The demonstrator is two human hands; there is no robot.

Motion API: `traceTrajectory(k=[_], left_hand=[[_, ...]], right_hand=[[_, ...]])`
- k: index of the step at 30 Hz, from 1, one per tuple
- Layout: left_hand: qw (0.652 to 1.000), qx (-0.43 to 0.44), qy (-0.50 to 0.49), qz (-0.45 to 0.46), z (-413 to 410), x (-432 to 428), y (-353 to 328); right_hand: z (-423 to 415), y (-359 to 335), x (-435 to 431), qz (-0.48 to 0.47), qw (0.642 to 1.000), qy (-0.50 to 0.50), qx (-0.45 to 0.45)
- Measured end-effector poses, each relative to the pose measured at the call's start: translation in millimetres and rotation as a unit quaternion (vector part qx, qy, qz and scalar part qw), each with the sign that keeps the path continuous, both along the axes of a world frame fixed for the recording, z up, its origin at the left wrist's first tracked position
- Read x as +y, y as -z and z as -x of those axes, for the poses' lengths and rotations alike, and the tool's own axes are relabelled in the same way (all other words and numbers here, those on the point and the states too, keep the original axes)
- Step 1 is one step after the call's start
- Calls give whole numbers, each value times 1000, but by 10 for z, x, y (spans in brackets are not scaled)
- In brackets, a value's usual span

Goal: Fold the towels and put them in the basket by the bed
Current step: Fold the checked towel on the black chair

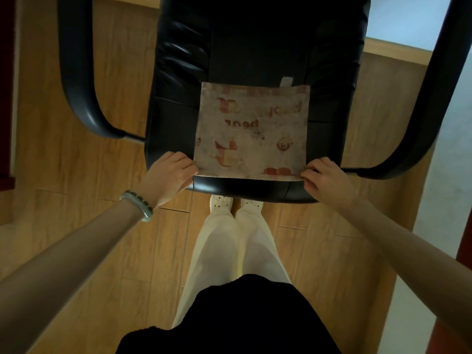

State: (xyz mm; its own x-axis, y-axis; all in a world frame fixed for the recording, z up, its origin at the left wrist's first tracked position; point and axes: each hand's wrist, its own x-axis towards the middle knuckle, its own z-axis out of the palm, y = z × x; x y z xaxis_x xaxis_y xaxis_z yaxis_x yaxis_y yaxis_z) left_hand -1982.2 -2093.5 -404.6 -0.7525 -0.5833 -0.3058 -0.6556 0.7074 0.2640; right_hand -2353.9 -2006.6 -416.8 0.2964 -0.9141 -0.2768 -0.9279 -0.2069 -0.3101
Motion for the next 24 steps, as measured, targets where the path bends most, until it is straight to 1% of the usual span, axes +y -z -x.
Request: traceTrajectory(k=[4, 7, 10, 13, 15, 16, 18, 19, 21, 22, 24], left_hand=[[1000, 15, -12, -8, -54, 85, -191], [999, 11, -4, -49, -127, 239, -276], [993, -4, 9, -118, -178, 426, -338], [977, -39, 6, -210, -196, 559, -406], [964, -58, -15, -259, -202, 607, -428], [957, -57, -45, -282, -199, 608, -435], [935, -32, -147, -322, -208, 558, -432], [916, -14, -207, -343, -217, 505, -427], [872, 29, -315, -374, -208, 369, -417], [854, 54, -353, -377, -187, 291, -412], [840, 88, -401, -354, -112, 125, -387]], right_hand=[[-64, -150, 120, -20, 998, 44, -44], [-81, -282, 305, -87, 993, 42, -62], [-85, -400, 472, -142, 986, 29, -84], [-90, -505, 586, -246, 963, 42, -101], [-72, -519, 636, -279, 952, 61, -109], [-59, -521, 633, -283, 949, 82, -117], [-37, -524, 561, -299, 931, 157, -140], [-31, -521, 499, -306, 916, 207, -156], [-39, -524, 348, -288, 895, 286, -185], [-54, -523, 268, -274, 887, 314, -200], [-96, -496, 95, -256, 859, 372, -241]])
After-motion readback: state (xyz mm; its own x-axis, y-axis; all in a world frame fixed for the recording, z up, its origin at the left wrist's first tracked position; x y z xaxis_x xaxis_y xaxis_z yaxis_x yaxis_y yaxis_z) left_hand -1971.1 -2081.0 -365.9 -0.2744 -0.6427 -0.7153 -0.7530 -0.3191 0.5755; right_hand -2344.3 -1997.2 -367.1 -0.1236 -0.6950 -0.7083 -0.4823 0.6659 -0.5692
